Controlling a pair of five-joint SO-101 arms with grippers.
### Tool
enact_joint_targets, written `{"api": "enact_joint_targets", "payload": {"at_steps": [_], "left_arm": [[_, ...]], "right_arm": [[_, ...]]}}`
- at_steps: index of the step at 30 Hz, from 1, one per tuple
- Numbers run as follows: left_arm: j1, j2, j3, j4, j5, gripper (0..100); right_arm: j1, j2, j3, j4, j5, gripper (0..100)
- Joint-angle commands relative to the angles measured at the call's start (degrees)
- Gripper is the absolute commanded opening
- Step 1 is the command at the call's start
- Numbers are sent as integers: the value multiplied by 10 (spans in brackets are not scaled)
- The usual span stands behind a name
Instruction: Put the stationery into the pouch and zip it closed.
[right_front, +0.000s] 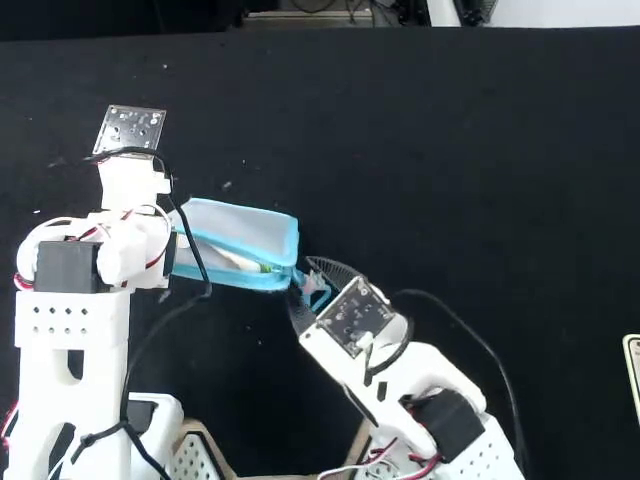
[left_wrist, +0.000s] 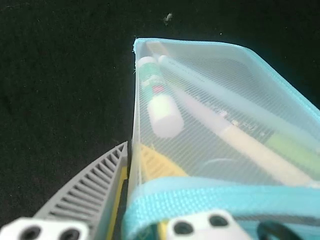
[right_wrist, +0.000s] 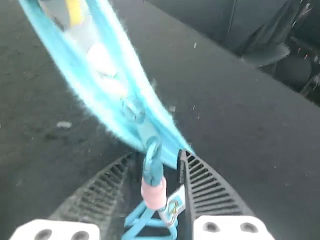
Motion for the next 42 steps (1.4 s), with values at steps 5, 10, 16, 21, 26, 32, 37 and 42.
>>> {"api": "enact_joint_targets", "payload": {"at_steps": [5,10,16,21,26,32,37,42], "left_arm": [[5,-12,-7,3,-7,33],[5,-12,-7,3,-7,33],[5,-11,-7,3,-7,33],[5,-11,-7,3,-7,33],[5,-8,-7,3,-7,33],[5,-8,-7,5,-7,33],[6,-8,-7,5,-7,33],[6,-9,-7,5,-7,33]], "right_arm": [[8,-72,22,-68,2,127],[48,-72,22,-68,56,69],[60,-72,19,-67,89,16],[55,-72,0,-49,85,15],[35,-72,-25,-21,65,36],[37,-72,-20,-23,-3,100],[38,-72,-1,-43,-2,78],[36,-72,7,-54,-1,52]]}}
